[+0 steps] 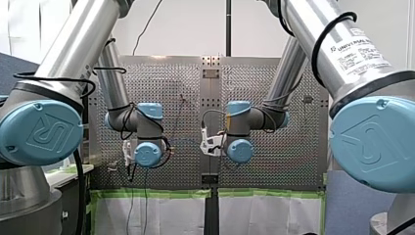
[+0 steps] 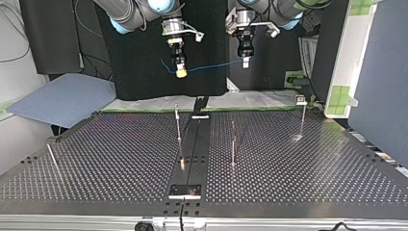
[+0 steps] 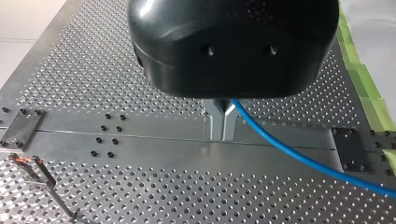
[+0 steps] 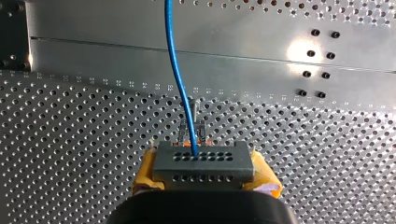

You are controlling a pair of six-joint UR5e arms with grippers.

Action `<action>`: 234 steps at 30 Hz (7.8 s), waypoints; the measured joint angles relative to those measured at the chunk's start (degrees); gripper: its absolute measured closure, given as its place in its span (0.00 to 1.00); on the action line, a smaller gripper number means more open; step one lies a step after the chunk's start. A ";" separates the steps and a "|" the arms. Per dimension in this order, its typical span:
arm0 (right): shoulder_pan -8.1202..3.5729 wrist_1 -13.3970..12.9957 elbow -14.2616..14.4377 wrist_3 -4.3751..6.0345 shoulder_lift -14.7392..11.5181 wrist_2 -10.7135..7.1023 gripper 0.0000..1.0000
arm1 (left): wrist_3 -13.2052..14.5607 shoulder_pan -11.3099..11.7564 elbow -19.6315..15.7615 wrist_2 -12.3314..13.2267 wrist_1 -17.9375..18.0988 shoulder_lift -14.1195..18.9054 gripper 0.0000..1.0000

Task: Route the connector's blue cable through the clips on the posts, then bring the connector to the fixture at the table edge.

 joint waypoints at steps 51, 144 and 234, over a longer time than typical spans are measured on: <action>0.00 0.00 0.00 0.00 0.00 0.00 0.99 | 0.00 0.00 0.00 0.00 0.00 0.00 1.00; -1.37 24.92 -4.55 7.44 -10.30 -1.52 0.99 | -1.51 4.17 4.05 -1.28 -16.43 14.49 1.00; -12.65 26.24 -17.54 10.37 -11.65 -13.09 0.99 | -3.21 14.76 21.63 13.54 -22.21 11.91 0.98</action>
